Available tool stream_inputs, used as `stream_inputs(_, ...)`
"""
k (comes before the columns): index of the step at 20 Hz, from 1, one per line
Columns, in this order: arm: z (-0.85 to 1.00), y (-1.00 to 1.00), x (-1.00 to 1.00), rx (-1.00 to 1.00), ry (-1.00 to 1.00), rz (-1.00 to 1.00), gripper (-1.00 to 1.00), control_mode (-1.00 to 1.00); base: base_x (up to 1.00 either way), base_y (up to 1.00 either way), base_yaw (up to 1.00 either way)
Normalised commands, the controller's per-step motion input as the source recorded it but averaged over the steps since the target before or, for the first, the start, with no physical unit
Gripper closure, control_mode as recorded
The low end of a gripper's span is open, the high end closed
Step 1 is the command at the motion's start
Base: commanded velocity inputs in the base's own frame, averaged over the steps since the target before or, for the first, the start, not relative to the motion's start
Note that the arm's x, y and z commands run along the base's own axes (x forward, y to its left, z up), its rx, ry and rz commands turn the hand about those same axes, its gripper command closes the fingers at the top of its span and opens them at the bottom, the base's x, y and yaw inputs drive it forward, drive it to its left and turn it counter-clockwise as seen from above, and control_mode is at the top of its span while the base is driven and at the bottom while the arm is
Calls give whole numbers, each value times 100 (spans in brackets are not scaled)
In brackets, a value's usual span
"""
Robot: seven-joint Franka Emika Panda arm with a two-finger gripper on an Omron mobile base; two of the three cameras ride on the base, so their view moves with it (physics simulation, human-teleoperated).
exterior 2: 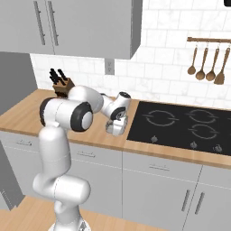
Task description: Take the meat container that has the fish and place it on the second highest rack of the freezer. Then take the vegetable container that has the sweet potato and carrot and place it on the highest rack of the freezer.
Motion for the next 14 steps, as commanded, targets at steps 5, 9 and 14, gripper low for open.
stream_inputs(5, -30, -2, 15, 0, 1, 0, -100, -100, 0, 0, 0)
stream_inputs(9, -26, 0, 19, 0, 1, 0, 100, -100, 0, 0, 0)
stream_inputs(14, -37, 1, 3, -1, 0, 0, 100, -100, 0, 0, 0)
